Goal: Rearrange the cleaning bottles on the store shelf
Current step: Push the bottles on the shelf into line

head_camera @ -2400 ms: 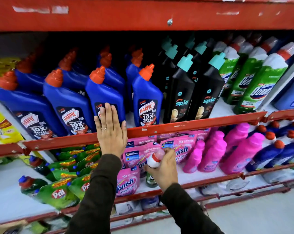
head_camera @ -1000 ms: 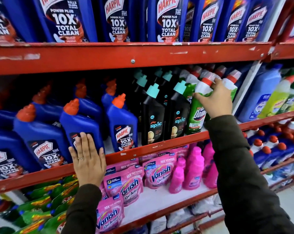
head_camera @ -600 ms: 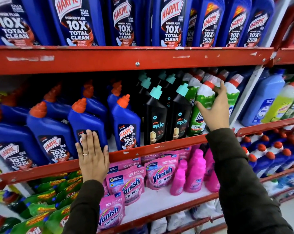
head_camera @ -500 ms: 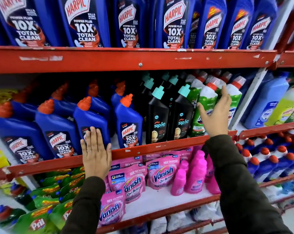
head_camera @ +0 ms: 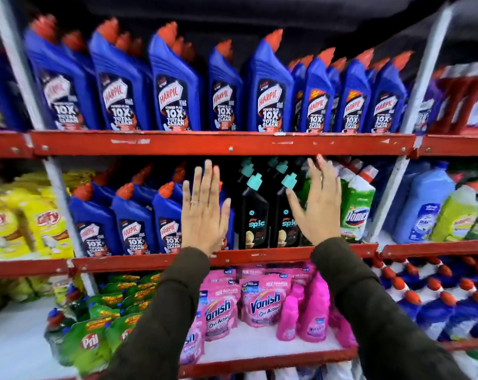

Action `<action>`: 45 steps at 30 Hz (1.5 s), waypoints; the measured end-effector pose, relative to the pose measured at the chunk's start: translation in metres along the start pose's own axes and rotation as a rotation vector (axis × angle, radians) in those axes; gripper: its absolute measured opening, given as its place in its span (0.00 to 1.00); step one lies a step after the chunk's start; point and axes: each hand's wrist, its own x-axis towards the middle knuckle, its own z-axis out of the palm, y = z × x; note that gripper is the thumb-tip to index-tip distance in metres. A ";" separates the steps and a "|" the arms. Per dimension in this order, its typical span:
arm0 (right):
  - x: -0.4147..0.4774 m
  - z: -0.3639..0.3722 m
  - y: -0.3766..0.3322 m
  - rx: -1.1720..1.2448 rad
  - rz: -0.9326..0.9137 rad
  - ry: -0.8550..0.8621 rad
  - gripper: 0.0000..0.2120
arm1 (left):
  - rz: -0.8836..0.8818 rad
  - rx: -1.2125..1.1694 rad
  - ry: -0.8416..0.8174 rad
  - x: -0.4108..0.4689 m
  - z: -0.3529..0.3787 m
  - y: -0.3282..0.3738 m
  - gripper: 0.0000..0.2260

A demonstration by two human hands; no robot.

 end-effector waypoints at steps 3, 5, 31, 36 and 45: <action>0.039 -0.022 -0.020 0.013 -0.064 0.086 0.33 | 0.047 -0.025 0.070 0.054 -0.026 0.014 0.31; 0.065 -0.038 -0.033 -0.012 -0.104 0.159 0.33 | 0.087 -0.020 0.127 0.088 -0.043 0.022 0.30; 0.126 -0.074 -0.041 -0.096 -0.231 0.234 0.33 | 0.120 0.077 0.262 0.171 -0.093 0.054 0.29; 0.124 -0.070 -0.041 -0.097 -0.236 0.231 0.33 | 0.115 0.070 0.261 0.170 -0.093 0.054 0.29; 0.125 -0.066 -0.045 -0.088 -0.239 0.221 0.33 | 0.109 0.085 0.244 0.168 -0.097 0.049 0.29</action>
